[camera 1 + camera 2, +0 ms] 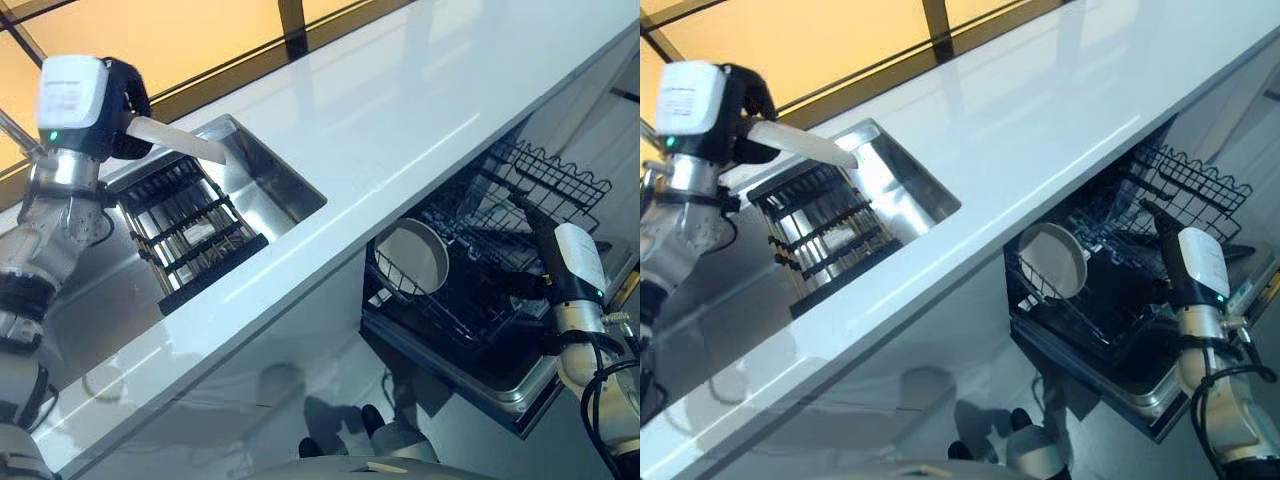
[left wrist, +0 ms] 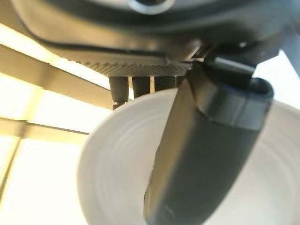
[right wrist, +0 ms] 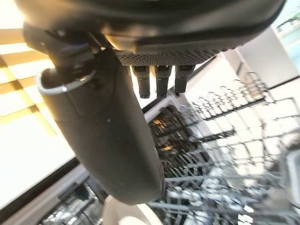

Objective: Pick up plates and place into dishwasher.

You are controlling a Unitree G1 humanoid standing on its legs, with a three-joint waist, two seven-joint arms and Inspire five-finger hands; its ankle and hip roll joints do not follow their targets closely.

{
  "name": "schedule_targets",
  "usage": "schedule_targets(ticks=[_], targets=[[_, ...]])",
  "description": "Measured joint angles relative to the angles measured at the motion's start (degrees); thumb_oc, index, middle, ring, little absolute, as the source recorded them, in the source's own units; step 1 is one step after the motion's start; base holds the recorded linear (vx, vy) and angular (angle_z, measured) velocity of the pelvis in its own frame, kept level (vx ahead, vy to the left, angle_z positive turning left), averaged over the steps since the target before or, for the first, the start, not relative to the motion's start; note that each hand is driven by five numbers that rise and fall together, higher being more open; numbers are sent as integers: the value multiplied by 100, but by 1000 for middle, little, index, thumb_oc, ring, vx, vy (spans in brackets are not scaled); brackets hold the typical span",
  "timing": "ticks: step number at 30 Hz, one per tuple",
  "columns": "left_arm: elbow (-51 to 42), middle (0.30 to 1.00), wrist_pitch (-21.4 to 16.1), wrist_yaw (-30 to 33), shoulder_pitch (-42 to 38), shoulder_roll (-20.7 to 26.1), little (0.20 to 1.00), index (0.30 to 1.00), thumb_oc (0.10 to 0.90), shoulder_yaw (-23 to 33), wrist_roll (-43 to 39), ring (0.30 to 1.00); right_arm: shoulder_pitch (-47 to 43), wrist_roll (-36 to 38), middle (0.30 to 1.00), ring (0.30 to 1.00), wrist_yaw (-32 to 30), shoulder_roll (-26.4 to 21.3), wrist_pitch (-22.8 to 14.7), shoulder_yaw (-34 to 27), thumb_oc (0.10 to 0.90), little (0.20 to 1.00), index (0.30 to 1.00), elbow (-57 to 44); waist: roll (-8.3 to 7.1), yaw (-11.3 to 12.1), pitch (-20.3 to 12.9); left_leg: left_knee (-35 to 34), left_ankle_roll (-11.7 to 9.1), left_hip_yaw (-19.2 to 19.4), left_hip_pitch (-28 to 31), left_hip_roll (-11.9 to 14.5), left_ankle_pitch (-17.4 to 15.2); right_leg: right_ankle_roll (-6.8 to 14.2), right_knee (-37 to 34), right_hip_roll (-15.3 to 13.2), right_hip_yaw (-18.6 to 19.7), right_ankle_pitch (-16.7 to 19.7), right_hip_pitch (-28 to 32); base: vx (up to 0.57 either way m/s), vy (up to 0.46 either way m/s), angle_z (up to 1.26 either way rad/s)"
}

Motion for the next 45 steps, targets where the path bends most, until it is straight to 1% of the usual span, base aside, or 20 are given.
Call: schedule_targets(ticks=[3, 5, 6, 7, 8, 9, 10, 11, 12, 14, 15, 20, 24, 29, 32, 35, 40, 43, 44, 45], targets=[[72, 300, -47, 274, 334, -268, 200, 300, 100, 118, -142, 300, -23, -4, 900, 900, -64, 26, -98, 0, 800, 900, 900, 1, -146, 128, -83, 0, -3, -66, -4, 1, 34, -1, -1, -4, -48, 0, 17, -18, 23, 11], [61, 300, -82, 418, 487, -488, 200, 300, 100, 305, -170, 300, -33, -9, 900, 900, -119, 30, -148, 0, 800, 900, 900, 0, -207, 138, -117, 1, 0, -128, -7, -5, 52, -2, -1, -12, -105, -1, 37, -14, 14, 17], [-36, 300, -165, 610, 733, -742, 200, 300, 100, 545, -317, 300, -62, -30, 900, 900, -204, 64, -218, 0, 800, 900, 900, -4, -283, 179, -161, 1, 3, -159, -6, -8, 58, -2, -2, -15, -125, -2, 49, -11, 13, 11], [-91, 300, -167, 663, 797, -805, 200, 300, 100, 610, -366, 300, -71, -38, 900, 900, -226, 87, -233, -3, 800, 900, 900, -6, -304, 204, -172, 1, 2, -161, -7, -8, 60, -2, -2, -15, -125, -2, 49, -15, 18, 9], [-224, 300, -210, 783, 943, -973, 200, 300, 100, 751, -513, 300, -77, -121, 900, 900, -339, 159, -280, -6, 800, 900, 900, -18, -365, 282, -208, 1, 2, -173, -11, -8, 67, -2, -2, -15, -130, -2, 49, -11, 13, 4], [-288, 300, -214, 790, 1005, -1030, 200, 300, 100, 798, -539, 300, -84, -132, 900, 900, -367, 189, -298, -6, 800, 900, 900, -28, -387, 295, -220, 2, 2, -187, -16, -8, 68, -2, -1, -16, -134, -2, 52, -10, 10, 8], [-711, 300, -212, 803, 1257, -1342, 200, 300, 100, 1113, -688, 300, -89, -179, 900, 900, -497, 308, -304, -35, 800, 900, 900, -83, -407, 335, -239, 2, 4, -210, -16, -12, 70, -2, -3, -21, -149, -3, 61, -5, 5, 7], [-866, 300, -237, 845, 1340, -1484, 200, 300, 100, 1203, -742, 300, -92, -197, 900, 900, -566, 346, -312, -36, 800, 900, 900, -101, -414, 359, -243, 3, 8, -216, -15, -17, 73, -2, -2, -24, -151, -3, 62, -8, 8, 8], [-1074, 300, -306, 901, 1422, -1678, 200, 300, 100, 1237, -864, 300, -99, -270, 900, 900, -688, 386, -360, -35, 800, 900, 900, -110, -425, 422, -250, 4, 14, -234, -19, -22, 82, -2, -2, -29, -157, -3, 65, -8, 9, 10], [-1501, 300, -335, 862, 1521, -1902, 200, 300, 100, 1303, -1106, 300, -126, -384, 900, 900, -868, 464, -471, -40, 800, 900, 900, -202, -433, 481, -255, 4, 20, -274, -30, -31, 95, 0, -3, -38, -174, -4, 68, -9, 10, 9], [-1580, 300, -381, 855, 1533, -1938, 200, 300, 100, 1301, -1156, 300, -129, -390, 900, 900, -913, 480, -511, -39, 800, 900, 900, -231, -433, 496, -255, 4, 23, -282, -30, -33, 96, 0, -3, -39, -179, -4, 70, -7, 8, 5], [-2592, 300, -516, 623, 1539, -2337, 200, 300, 100, 1292, -1503, 300, -301, -396, 900, 900, -1078, 669, -800, -38, 800, 900, 900, -725, -432, 545, -255, 4, 35, -308, -13, -48, 112, 1, -3, -54, -210, -4, 96, -1, 2, 2], [-3104, 300, -627, 403, 1538, -2469, 200, 300, 100, 1197, -1606, 300, -540, -377, 900, 900, -1078, 732, -1036, -33, 800, 900, 900, -1157, -426, 497, -260, 4, 42, -303, 2, -56, 118, 2, -3, -58, -201, -5, 106, 0, 0, 0], [-3109, 300, -668, 257, 1535, -2474, 200, 300, 100, 1040, -1654, 300, -660, -351, 900, 900, -1077, 732, -1211, -30, 800, 900, 900, -1379, -418, 444, -272, 6, 43, -293, 7, -58, 122, 2, -3, -59, -189, -4, 104, 1, -1, -1], [-3238, 300, -595, 71, 1520, -2589, 200, 300, 100, 755, -1862, 300, -786, -196, 900, 900, -1044, 780, -1281, -10, 800, 900, 900, -1581, -398, 384, -286, 13, 43, -232, 5, -62, 122, 3, -3, -58, -127, -3, 73, 12, -7, -9], [-3334, 300, -498, -168, 1440, -2624, 200, 300, 100, 503, -1867, 300, -789, -49, 900, 900, -951, 796, -1338, -10, 800, 900, 900, -1752, -390, 364, -291, 14, 43, -201, 7, -67, 121, 4, -3, -55, -102, -2, 69, -3, 0, -5], [-3333, 300, -265, -512, 1125, -2656, 200, 300, 100, 17, -1927, 300, -1018, 144, 900, 900, -569, 805, -1355, 148, 800, 900, 900, -1863, -365, 246, -307, 5, 45, -148, 9, -66, 118, 13, -3, -50, -53, 5, 54, -10, 0, -6], [-3333, 300, -253, -651, 1082, -2712, 200, 300, 100, -231, -2045, 300, -1082, 267, 900, 900, -251, 805, -1352, 280, 800, 900, 900, -1867, -309, 191, -342, 4, 42, -93, 30, -52, 95, 13, -3, -42, 15, 6, 49, 1, -1, -12], [-3333, 300, -253, -728, 1081, -2746, 200, 300, 100, -330, -2046, 300, -1085, 436, 900, 900, 49, 805, -1343, 342, 800, 900, 900, -1867, -299, 152, -348, 4, 36, -73, 36, -41, 87, 13, -2, -34, 28, 6, 51, 5, -5, -5], [-3333, 300, -252, -745, 1080, -2764, 200, 300, 100, -350, -2046, 300, -1085, 503, 900, 900, 134, 805, -1333, 369, 800, 900, 900, -1867, -299, 145, -348, 4, 33, -68, 37, -37, 85, 13, -2, -32, 29, 6, 51, 5, -5, -7]])
